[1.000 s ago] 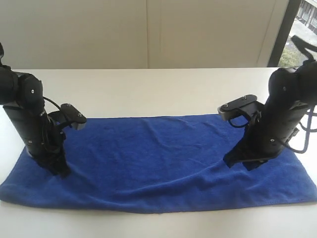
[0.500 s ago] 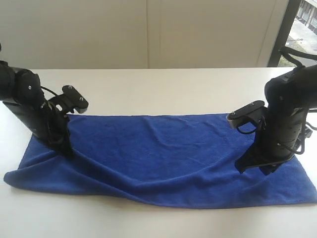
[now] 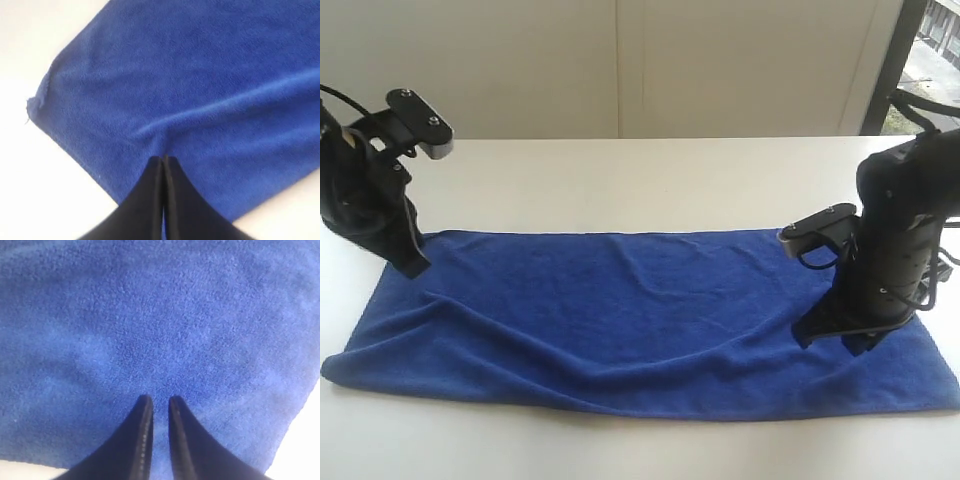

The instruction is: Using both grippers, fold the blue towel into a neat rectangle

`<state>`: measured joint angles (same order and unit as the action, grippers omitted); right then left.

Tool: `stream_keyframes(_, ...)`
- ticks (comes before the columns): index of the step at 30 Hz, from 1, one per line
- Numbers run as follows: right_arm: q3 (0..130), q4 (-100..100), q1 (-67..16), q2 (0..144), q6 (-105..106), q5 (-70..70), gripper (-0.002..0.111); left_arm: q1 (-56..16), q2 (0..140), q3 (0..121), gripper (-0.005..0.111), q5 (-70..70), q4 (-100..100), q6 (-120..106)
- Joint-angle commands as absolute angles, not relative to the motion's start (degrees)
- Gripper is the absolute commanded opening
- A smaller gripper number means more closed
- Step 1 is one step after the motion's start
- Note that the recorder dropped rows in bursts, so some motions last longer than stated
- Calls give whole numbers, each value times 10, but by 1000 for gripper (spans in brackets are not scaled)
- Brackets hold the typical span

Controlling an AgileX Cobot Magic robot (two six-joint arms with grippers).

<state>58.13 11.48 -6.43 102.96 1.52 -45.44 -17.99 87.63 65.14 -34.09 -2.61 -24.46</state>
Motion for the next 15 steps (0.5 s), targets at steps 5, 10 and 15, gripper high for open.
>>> stream_keyframes(5,580,48,-63,953,50,-442,12,-178,749,592,0,-388,24,-177)
stream_keyframes(10,580,-22,-63,919,105,-433,12,-178,692,513,0,-354,29,-148)
stream_keyframes(15,580,-102,-63,910,162,-436,12,-176,649,382,0,-212,95,-103)
